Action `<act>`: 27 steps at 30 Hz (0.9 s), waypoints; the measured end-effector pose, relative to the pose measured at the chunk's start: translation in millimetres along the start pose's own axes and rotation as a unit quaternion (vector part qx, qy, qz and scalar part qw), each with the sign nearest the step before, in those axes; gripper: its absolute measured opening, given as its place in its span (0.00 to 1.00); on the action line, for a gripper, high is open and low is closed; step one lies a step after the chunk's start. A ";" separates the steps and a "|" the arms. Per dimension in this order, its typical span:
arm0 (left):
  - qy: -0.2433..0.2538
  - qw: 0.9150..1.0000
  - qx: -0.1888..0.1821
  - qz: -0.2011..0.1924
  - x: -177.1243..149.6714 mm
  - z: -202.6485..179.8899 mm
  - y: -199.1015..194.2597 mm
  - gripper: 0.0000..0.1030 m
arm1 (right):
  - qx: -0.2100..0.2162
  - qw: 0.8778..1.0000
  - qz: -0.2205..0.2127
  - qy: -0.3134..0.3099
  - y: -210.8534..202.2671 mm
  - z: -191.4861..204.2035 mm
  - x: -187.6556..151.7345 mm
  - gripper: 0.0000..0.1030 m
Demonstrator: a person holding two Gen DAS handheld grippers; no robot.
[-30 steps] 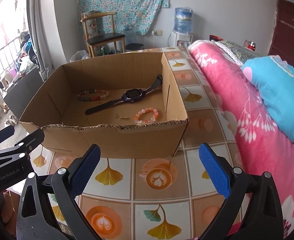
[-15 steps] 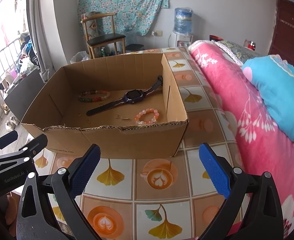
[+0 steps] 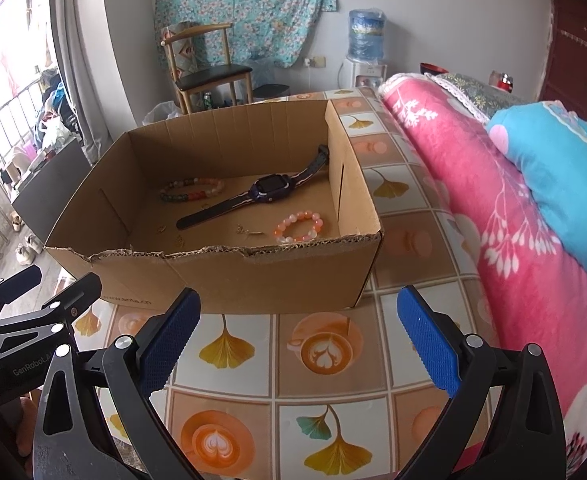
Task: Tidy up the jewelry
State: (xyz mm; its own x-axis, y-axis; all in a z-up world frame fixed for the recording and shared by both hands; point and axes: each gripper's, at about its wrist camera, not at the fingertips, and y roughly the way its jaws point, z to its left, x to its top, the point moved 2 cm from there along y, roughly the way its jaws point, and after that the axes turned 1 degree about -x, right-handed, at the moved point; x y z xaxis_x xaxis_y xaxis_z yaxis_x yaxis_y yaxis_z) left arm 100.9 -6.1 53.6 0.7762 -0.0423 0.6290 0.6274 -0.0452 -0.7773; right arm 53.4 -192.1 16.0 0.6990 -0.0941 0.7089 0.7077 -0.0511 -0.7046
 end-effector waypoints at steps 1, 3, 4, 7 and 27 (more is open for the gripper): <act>0.001 1.000 0.000 0.000 0.0 -0.6 -0.1 0.95 | 0.000 1.000 0.000 0.000 -0.2 0.7 -0.3 0.92; 0.002 1.000 -0.001 0.001 0.2 -1.9 0.0 0.95 | 0.002 1.000 0.001 0.001 0.1 1.3 -0.6 0.92; 0.003 1.000 -0.002 0.001 0.1 -2.4 0.1 0.95 | 0.001 1.000 0.001 0.001 0.4 2.0 -0.7 0.92; 0.004 1.000 -0.004 0.001 0.1 -3.9 -0.6 0.95 | 0.001 1.000 0.002 0.001 0.8 2.4 -0.8 0.92; 0.001 1.000 0.000 0.003 -1.6 -0.8 -1.8 0.95 | 0.005 1.000 0.007 0.006 2.4 2.9 -2.6 0.92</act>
State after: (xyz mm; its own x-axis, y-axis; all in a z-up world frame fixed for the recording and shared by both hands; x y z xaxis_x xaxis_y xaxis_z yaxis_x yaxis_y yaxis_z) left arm 98.5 -6.8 54.0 0.7796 -0.0453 0.6247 0.6231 -0.0452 -0.7809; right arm 53.6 -189.0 12.5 0.7076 -0.1070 0.6984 0.6989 -0.0396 -0.7142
